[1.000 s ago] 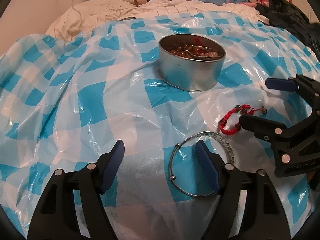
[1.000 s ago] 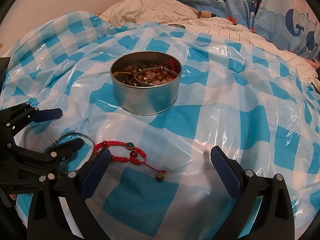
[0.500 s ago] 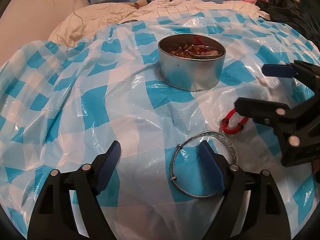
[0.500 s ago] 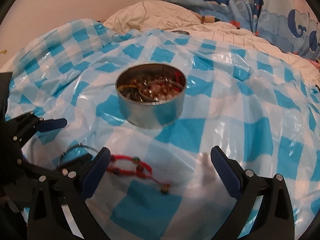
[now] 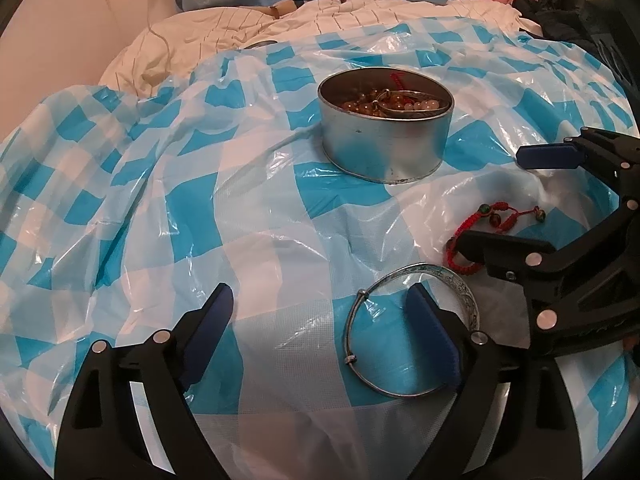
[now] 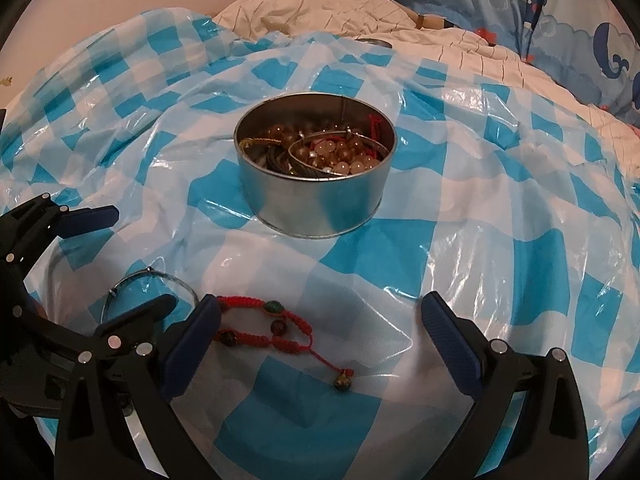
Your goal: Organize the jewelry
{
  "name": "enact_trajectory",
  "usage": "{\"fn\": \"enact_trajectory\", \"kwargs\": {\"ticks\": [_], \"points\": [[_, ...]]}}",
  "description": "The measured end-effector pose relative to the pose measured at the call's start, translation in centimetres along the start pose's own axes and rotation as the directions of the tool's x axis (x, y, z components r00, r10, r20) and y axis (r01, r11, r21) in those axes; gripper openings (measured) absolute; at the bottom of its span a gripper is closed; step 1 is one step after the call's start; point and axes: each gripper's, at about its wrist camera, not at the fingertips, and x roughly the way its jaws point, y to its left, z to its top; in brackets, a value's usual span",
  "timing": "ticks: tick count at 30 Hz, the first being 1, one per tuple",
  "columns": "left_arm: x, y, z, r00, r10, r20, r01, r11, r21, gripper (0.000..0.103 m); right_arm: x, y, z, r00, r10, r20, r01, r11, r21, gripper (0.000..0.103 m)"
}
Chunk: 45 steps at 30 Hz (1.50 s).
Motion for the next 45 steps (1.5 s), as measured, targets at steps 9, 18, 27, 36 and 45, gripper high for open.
{"fn": "enact_trajectory", "kwargs": {"ticks": [9,18,27,36,45], "points": [[0.0,0.1,0.0,1.0,0.0,0.0,0.0,1.0,0.001,0.088,-0.5,-0.2,-0.4,0.998,0.061,-0.004,-0.061,0.998,0.01,0.061],[0.0,0.1,0.0,1.0,0.0,-0.001,0.0,1.0,-0.001,0.09,-1.5,-0.7,-0.9,0.991,0.137,-0.007,-0.136,0.99,0.042,0.059],[0.1,0.2,-0.1,1.0,0.001,0.0,-0.001,1.0,0.002,0.091,-1.1,0.1,-0.9,0.995,0.101,-0.009,-0.101,0.995,0.013,0.077],[0.1,0.1,-0.1,1.0,0.004,0.005,-0.004,1.0,0.007,0.091,-1.6,-0.1,-0.9,0.99,0.139,0.002,-0.139,0.99,0.018,0.023],[-0.2,-0.1,0.0,1.0,0.007,0.01,-0.007,1.0,0.015,0.091,-1.2,0.7,-1.0,0.994,0.106,-0.008,-0.107,0.994,-0.028,0.059]]}}
